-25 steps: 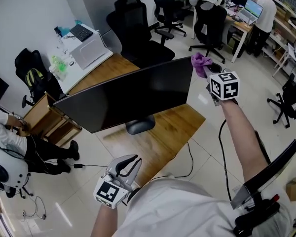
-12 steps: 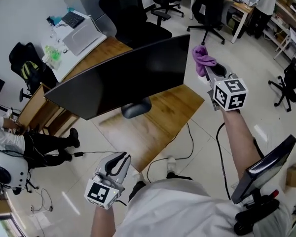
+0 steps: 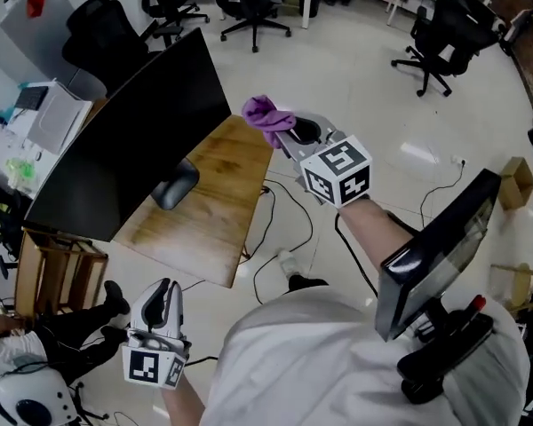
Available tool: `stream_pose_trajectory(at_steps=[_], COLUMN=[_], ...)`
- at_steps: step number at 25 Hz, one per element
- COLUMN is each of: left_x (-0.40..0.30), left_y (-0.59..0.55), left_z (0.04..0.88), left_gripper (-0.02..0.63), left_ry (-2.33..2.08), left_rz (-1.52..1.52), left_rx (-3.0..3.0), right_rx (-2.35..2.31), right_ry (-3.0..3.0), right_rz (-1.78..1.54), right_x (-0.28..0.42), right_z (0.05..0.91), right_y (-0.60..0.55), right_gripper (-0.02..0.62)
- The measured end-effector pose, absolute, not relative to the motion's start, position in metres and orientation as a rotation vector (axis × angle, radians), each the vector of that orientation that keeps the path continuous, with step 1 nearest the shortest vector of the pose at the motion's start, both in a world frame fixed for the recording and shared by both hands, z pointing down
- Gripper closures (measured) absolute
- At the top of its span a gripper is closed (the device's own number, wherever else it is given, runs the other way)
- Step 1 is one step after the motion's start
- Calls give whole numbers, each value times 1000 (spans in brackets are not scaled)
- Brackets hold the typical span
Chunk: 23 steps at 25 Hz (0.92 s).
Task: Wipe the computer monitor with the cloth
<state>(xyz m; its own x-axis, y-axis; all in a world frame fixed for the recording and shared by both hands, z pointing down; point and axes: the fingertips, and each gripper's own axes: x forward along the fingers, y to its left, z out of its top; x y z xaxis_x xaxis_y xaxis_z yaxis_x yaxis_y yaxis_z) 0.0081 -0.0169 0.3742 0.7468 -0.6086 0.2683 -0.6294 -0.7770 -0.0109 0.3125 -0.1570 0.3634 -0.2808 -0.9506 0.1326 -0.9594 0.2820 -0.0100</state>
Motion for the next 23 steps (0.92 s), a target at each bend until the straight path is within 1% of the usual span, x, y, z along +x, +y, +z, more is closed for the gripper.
stream_pose_trajectory(at_steps=[5, 14, 23], left_x=[-24, -60, -64], left_y=[22, 65, 84], left_z=[379, 383, 382], left_gripper=[536, 537, 536], left_ry=[-1014, -1019, -1030], left_rz=[380, 357, 348], left_rx=[2854, 2850, 2848], right_rx=[1830, 1771, 1758], right_ry=[-2425, -2428, -2426], right_rz=[110, 128, 126], right_x=[281, 232, 225], right_z=[355, 361, 359], right_y=[-105, -57, -42], right_gripper=[548, 548, 548])
